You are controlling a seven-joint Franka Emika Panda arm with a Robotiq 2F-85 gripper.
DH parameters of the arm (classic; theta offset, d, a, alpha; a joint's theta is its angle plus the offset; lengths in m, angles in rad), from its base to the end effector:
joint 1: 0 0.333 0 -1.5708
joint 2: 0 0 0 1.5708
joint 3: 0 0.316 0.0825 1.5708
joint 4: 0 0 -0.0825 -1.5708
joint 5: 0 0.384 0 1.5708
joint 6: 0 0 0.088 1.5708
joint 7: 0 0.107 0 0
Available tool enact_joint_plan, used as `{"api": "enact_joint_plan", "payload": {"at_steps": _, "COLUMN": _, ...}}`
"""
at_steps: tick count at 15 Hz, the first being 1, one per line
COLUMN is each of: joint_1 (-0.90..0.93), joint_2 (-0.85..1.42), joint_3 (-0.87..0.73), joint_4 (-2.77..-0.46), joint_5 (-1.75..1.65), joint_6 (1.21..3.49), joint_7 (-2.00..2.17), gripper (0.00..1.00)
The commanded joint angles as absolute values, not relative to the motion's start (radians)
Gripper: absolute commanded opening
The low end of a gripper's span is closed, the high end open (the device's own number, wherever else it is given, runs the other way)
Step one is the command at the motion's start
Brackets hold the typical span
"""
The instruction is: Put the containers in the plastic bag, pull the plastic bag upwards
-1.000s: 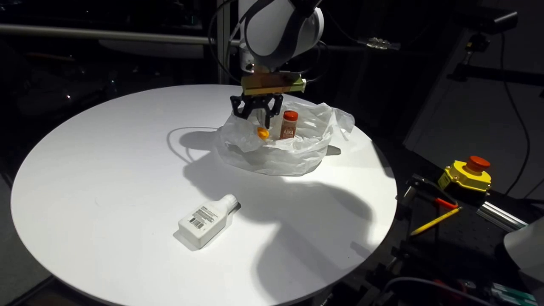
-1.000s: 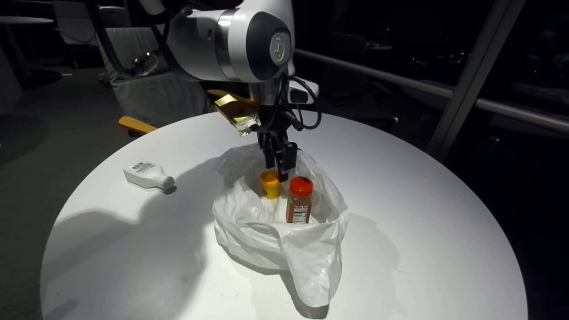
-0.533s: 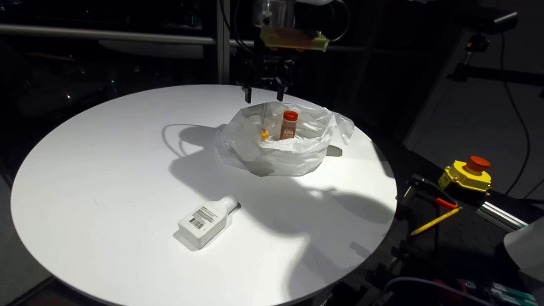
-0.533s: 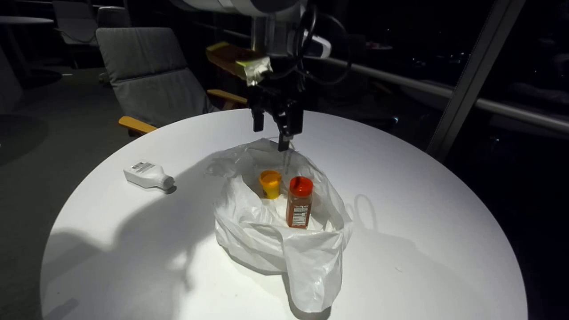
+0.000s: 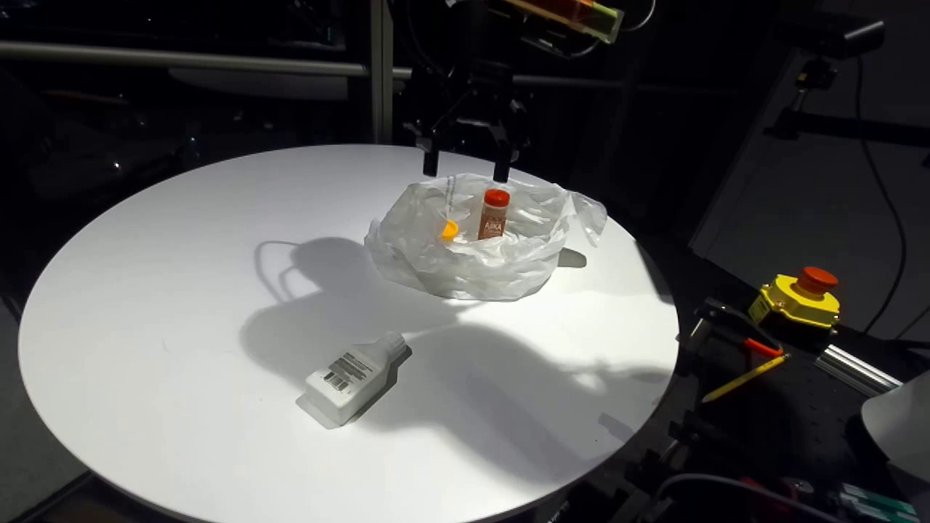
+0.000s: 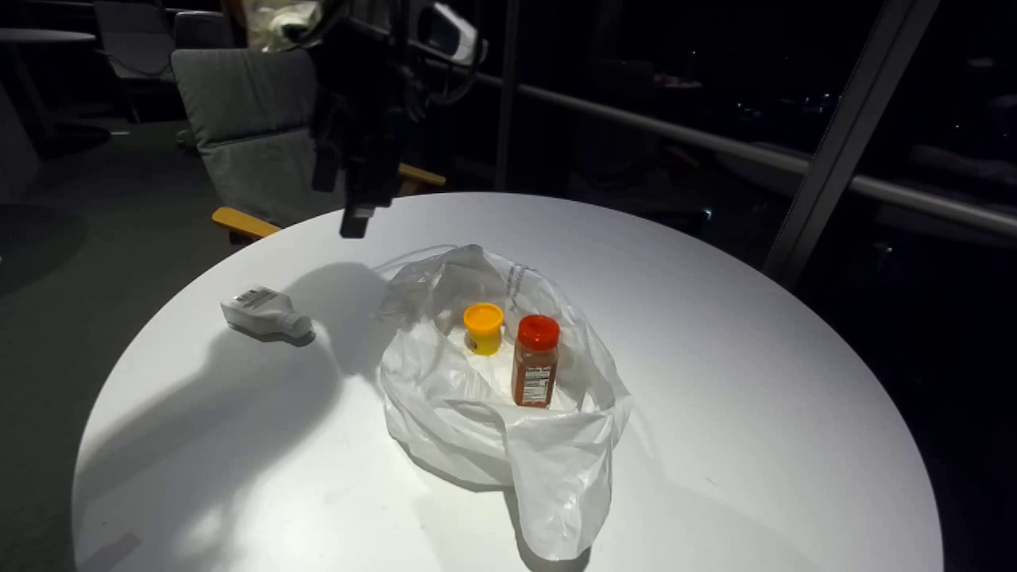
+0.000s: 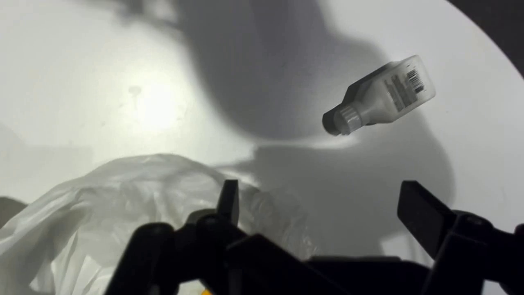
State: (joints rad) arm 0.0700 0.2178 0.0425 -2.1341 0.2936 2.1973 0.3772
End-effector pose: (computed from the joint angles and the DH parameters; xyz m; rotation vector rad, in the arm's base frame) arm 0.5466 0.0718 0.2939 -2.8614 0.6646 0.3041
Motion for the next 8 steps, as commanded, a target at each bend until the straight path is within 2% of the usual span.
{"api": "enact_joint_plan", "payload": {"at_steps": 1, "joint_1": 0.099, "joint_2": 0.24, "joint_3": 0.102, "joint_4": -2.233, "joint_5": 0.516, "joint_6": 2.36, "joint_7": 0.424, "gripper": 1.0}}
{"api": "enact_joint_plan", "payload": {"at_steps": 8, "joint_1": 0.215, "joint_2": 0.419, "joint_3": 0.229, "joint_4": -2.28, "joint_5": 0.902, "joint_6": 2.793, "joint_7": 0.491, "gripper": 1.0}}
